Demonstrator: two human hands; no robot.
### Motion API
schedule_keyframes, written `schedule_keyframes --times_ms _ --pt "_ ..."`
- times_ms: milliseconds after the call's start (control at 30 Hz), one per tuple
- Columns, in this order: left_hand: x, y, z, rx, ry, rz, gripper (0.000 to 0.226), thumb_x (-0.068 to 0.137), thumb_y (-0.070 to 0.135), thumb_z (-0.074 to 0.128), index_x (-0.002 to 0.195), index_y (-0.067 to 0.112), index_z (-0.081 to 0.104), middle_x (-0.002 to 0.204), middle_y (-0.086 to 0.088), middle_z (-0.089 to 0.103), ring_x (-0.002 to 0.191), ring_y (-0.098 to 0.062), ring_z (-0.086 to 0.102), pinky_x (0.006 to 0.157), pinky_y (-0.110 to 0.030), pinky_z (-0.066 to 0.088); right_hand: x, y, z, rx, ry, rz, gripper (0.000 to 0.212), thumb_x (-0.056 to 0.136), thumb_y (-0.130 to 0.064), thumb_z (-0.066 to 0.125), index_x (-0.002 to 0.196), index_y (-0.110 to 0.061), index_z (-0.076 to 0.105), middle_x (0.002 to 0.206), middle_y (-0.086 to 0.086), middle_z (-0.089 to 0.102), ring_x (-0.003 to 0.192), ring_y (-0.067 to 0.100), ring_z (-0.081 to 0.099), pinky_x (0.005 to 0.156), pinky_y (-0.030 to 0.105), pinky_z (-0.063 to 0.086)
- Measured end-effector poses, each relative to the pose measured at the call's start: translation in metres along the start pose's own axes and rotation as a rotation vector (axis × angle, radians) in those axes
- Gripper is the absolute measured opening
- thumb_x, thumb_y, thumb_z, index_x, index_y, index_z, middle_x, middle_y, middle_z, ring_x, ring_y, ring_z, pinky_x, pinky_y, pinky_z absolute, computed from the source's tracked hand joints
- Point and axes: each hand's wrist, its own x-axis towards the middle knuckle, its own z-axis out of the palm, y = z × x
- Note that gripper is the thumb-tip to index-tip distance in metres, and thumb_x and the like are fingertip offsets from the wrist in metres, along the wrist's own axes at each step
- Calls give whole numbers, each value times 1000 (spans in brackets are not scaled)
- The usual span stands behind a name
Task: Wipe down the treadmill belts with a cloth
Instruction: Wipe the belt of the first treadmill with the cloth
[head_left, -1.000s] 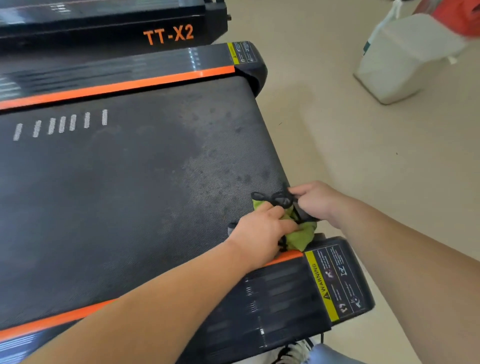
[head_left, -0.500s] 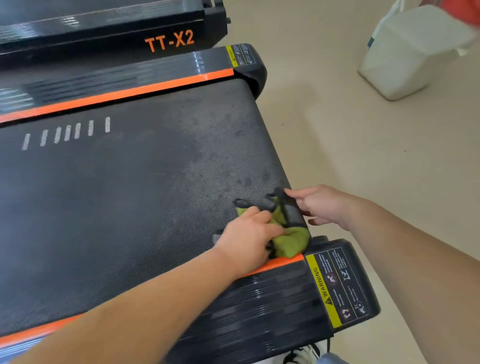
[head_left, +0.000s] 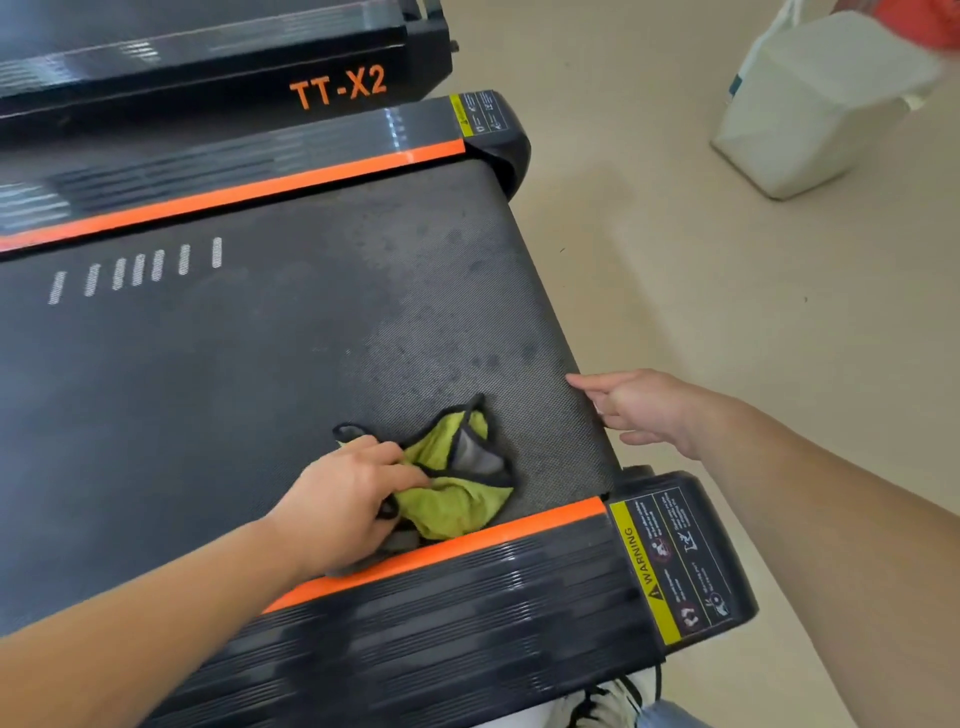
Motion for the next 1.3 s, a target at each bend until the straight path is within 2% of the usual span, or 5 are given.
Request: schedule_keyframes --times_ms 400,867,967,1100,1300 --pt "111 121 22 -98 31 16 46 86 29 67 131 40 63 114 5 54 111 -22 47 85 -40 53 5 2 7 13 125 -30 54 97 2 44 114 -44 68 104 -9 71 88 10 64 62 17 51" --pt "21 21 -15 -477 273 -780 48 78 67 73 112 33 67 105 -1 61 105 -27 62 86 -34 49 -17 7 43 -235 257 -212 58 97 -20 62 153 -19 48 157 0 48 143 20 46 118 28 31" --pt "35 39 -22 -363 39 -643 106 60 91 61 152 42 39 153 -6 41 141 -31 41 115 -47 41 -21 4 41 -298 229 -235 68 95 -13 65 158 -19 40 160 0 43 145 20 42 111 20 29" --pt "31 27 -48 -91 -145 -313 124 72 58 79 155 59 -13 169 6 -22 155 -30 5 122 -47 29 -18 14 30 -225 235 -167 81 90 -28 78 159 -16 36 158 5 45 143 25 45 114 29 37" --pt "47 -15 -24 88 -198 -104 96 84 56 72 157 57 10 161 4 17 142 -23 23 113 -48 33 5 28 25 -62 189 -130 76 81 -32 88 148 -19 55 138 2 66 118 16 65 105 38 52"
